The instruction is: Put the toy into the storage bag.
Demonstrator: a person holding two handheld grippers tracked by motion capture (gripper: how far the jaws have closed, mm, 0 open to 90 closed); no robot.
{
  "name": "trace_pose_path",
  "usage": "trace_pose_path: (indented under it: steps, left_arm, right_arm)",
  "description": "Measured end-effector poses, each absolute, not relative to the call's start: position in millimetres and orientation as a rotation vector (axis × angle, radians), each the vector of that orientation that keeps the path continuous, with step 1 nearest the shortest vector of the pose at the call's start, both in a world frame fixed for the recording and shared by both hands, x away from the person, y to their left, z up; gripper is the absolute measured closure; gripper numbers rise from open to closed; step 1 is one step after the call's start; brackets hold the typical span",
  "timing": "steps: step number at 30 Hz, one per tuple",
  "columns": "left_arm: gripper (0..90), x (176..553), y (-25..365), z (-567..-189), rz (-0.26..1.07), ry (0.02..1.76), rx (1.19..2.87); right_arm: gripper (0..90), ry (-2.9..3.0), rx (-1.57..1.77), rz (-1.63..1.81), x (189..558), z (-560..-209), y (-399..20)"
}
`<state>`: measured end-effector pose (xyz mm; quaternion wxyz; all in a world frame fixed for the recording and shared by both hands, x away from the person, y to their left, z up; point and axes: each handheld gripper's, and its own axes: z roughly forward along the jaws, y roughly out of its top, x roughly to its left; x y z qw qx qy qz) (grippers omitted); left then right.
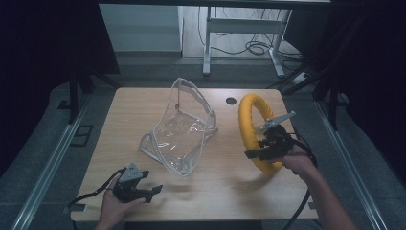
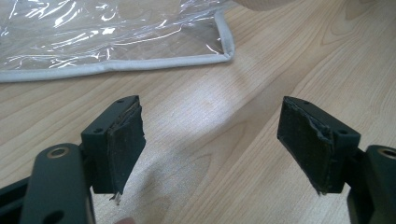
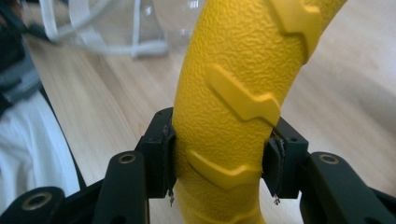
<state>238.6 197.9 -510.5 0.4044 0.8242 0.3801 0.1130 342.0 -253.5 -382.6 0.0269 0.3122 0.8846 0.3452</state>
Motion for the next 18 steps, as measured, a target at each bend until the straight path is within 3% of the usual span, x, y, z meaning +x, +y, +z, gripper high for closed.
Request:
trace_pose_path:
  steps: [18]
  left_arm:
    - [22.7,239,197,-512,0.285,0.956,2.089]
  right_arm:
    - [51.5,2.525,0.953,1.389,340,-365,-257]
